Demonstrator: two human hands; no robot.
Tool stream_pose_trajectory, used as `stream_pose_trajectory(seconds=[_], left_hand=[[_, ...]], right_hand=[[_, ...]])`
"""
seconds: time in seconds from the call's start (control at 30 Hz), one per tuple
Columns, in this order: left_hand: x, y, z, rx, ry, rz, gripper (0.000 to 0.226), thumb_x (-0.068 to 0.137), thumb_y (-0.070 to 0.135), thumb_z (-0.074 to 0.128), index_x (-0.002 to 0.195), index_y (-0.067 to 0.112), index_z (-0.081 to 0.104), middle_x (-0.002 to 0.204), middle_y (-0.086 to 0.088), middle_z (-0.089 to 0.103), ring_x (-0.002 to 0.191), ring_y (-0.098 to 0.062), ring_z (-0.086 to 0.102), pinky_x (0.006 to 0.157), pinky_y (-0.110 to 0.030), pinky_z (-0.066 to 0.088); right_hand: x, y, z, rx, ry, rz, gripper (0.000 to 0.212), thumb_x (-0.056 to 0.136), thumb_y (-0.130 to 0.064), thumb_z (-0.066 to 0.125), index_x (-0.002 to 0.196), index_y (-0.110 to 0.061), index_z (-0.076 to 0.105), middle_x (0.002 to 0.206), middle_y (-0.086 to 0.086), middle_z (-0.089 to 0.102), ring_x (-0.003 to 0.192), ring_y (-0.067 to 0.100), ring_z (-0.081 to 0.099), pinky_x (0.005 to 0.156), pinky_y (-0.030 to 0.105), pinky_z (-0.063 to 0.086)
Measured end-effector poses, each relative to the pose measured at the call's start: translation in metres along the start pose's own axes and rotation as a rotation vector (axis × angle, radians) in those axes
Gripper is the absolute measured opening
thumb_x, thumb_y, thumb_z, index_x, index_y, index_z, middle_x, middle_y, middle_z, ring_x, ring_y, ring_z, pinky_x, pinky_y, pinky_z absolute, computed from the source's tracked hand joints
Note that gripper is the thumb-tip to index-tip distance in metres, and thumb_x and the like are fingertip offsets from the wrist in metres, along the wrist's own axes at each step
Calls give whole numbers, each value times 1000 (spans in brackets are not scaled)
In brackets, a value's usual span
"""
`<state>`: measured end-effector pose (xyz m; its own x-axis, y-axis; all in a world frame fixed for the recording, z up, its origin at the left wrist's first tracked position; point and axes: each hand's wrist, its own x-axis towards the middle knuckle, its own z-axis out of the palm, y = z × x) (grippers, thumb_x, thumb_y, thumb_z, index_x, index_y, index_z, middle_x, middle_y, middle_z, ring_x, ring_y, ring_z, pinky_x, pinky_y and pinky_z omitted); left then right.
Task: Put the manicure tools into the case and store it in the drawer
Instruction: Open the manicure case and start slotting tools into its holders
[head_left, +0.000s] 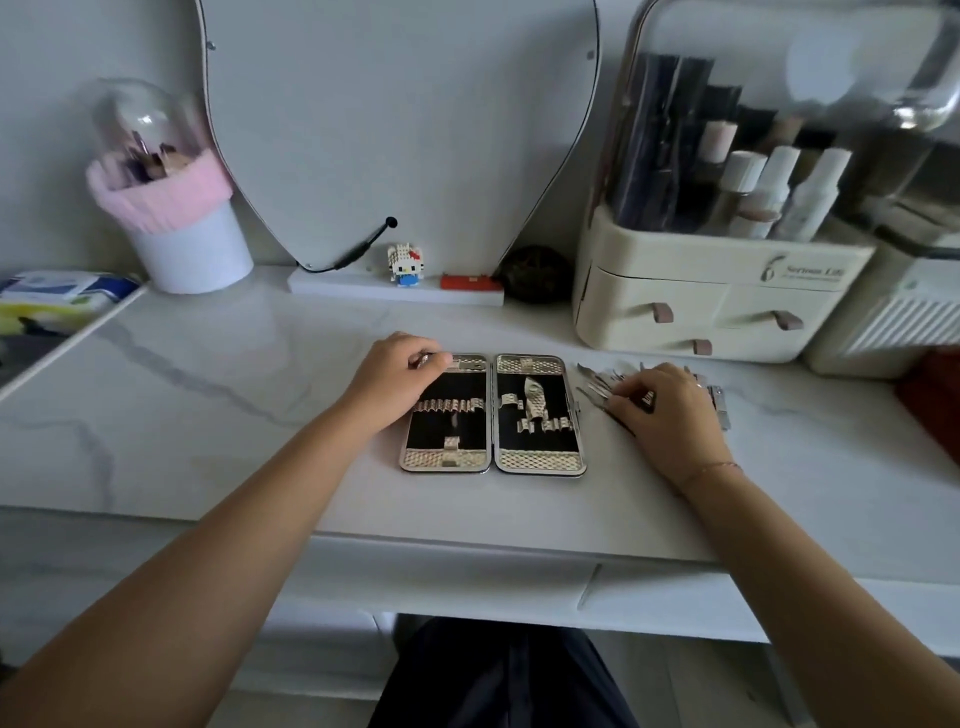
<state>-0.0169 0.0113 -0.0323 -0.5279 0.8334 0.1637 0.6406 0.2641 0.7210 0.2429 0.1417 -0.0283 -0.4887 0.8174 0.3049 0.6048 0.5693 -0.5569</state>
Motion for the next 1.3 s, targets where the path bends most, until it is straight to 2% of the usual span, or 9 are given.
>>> stream_pose_trajectory(seconds=[0.2, 0.3, 0.37, 0.47, 0.57, 0.73, 0.97, 1.2, 1.3], left_hand=[[24, 0, -1, 90, -12, 27, 20, 83, 35, 67, 93, 20, 74, 93, 5, 61, 86, -12, 55, 72, -27, 37], [30, -2, -2, 97, -35, 26, 18, 79, 41, 70, 83, 23, 72, 91, 7, 65, 88, -12, 59, 77, -32, 46], [32, -4, -1, 92, -41, 26, 20, 78, 43, 71, 83, 23, 72, 92, 8, 67, 88, -12, 59, 78, -34, 48], [30, -7, 0, 48, -21, 45, 19, 78, 41, 72, 83, 23, 73, 88, 7, 65, 82, -11, 57, 73, -32, 46], [30, -9, -1, -12, -25, 67, 7, 78, 34, 73, 78, 27, 73, 83, 9, 64, 75, -6, 55, 68, -26, 42], [33, -14, -11, -20, -86, 92, 2, 78, 28, 74, 80, 28, 74, 82, 12, 65, 77, -3, 59, 70, -23, 43], [37, -16, -20, -59, -131, 56, 6, 76, 24, 77, 74, 28, 73, 74, 16, 67, 67, 11, 57, 61, -5, 39], [36, -17, -21, -73, -132, 51, 5, 75, 24, 77, 75, 27, 74, 74, 15, 67, 66, 12, 57, 61, -3, 38], [36, -17, -21, -76, -135, 48, 5, 76, 23, 77, 75, 27, 73, 75, 15, 68, 67, 11, 57, 62, -4, 40]], right_hand=[[-2, -10, -5, 181, 84, 28, 3, 82, -15, 65, 83, -17, 67, 68, -16, 58, 61, 1, 52, 58, 3, 35], [2, -18, -6, 304, 38, 47, 9, 82, -14, 67, 89, -18, 62, 70, -5, 65, 55, 6, 53, 56, 12, 41], [8, -31, -6, 440, -40, 39, 26, 83, -9, 66, 106, -16, 56, 73, 5, 69, 54, 17, 56, 54, 22, 46], [22, -59, -1, 705, -227, 13, 52, 84, 2, 61, 128, -22, 44, 72, 12, 67, 52, 18, 57, 51, 25, 49], [37, -87, 18, 831, -415, 29, 45, 86, 3, 58, 127, -14, 49, 72, 15, 66, 50, 16, 60, 49, 23, 52], [56, -107, 52, 760, -564, 50, 26, 88, -3, 58, 114, -4, 58, 69, 14, 65, 51, 13, 62, 51, 22, 54], [66, -103, 67, 729, -502, 123, 20, 86, -4, 62, 105, -1, 57, 61, 10, 65, 46, 13, 60, 48, 20, 52], [69, -104, 73, 648, -497, 68, 15, 85, -4, 63, 99, -1, 61, 67, 12, 65, 53, 17, 61, 52, 20, 55], [71, -100, 75, 529, -492, 18, 13, 84, -11, 66, 97, -9, 68, 68, 6, 67, 59, 15, 61, 53, 16, 52]])
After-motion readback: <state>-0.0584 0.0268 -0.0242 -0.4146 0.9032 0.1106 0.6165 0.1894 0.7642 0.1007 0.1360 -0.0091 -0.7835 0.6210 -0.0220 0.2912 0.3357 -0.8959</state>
